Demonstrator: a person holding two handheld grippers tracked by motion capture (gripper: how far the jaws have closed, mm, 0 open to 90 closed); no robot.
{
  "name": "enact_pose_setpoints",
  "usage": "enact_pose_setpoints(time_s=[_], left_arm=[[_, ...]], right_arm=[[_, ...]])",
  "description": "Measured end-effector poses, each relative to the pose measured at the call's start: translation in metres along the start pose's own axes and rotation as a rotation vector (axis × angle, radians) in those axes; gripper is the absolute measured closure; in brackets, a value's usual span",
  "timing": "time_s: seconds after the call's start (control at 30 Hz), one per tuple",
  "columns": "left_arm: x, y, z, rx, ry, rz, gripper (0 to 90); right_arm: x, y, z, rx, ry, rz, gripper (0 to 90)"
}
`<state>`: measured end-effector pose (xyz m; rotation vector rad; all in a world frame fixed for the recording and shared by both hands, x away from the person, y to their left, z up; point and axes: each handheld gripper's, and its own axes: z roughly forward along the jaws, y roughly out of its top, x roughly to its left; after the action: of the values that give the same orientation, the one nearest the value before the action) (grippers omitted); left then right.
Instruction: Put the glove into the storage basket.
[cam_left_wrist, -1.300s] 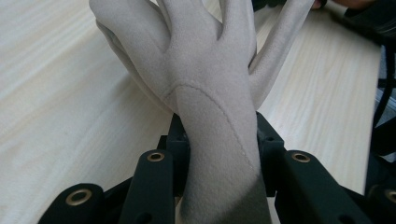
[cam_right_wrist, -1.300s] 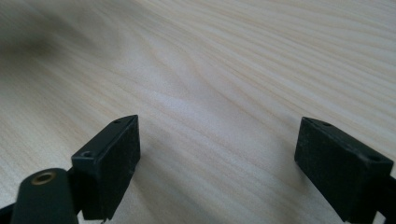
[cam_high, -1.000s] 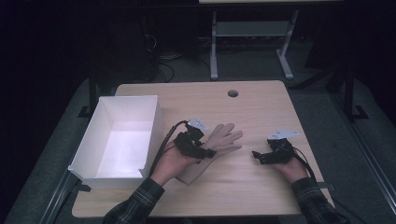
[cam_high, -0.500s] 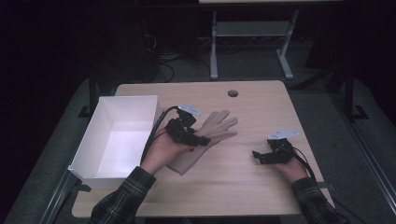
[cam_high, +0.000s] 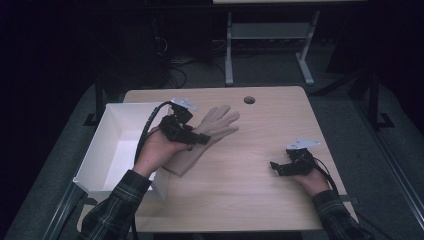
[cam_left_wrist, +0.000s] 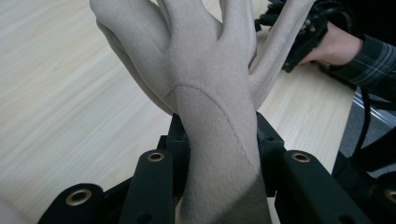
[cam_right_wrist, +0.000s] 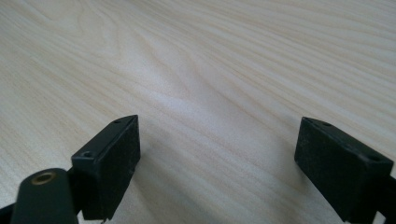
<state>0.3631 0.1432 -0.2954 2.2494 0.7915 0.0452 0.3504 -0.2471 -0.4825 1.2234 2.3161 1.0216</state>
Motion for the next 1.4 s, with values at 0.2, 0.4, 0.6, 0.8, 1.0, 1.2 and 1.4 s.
enact_pose_setpoints(time_s=[0.2, 0.4, 0.6, 0.8, 1.0, 1.2, 1.4], left_arm=[[0.012, -0.007, -0.02, -0.025, 0.036, -0.034, 66.4], [0.027, -0.018, -0.042, -0.05, 0.077, -0.068, 66.4], [0.042, -0.03, -0.062, -0.074, 0.12, -0.11, 66.4], [0.058, -0.047, -0.081, -0.104, 0.163, -0.16, 66.4], [0.071, -0.065, -0.092, -0.106, 0.223, -0.2, 66.4], [0.087, -0.088, -0.096, -0.092, 0.281, -0.264, 66.4], [0.102, -0.112, -0.089, -0.075, 0.316, -0.318, 66.4]], right_arm=[[0.0, 0.0, 0.0, -0.001, 0.0, -0.001, 13.7], [0.0, 0.0, 0.0, 0.0, 0.0, 0.0, 13.8], [0.0, 0.0, 0.0, 0.0, 0.0, 0.0, 13.8], [0.0, 0.0, 0.0, -0.001, -0.002, 0.005, 13.7], [0.0, 0.0, 0.0, -0.001, -0.002, 0.005, 13.8], [0.0, 0.0, 0.0, 0.001, -0.002, 0.004, 13.7], [0.0, 0.0, 0.0, 0.0, -0.002, 0.003, 13.7]])
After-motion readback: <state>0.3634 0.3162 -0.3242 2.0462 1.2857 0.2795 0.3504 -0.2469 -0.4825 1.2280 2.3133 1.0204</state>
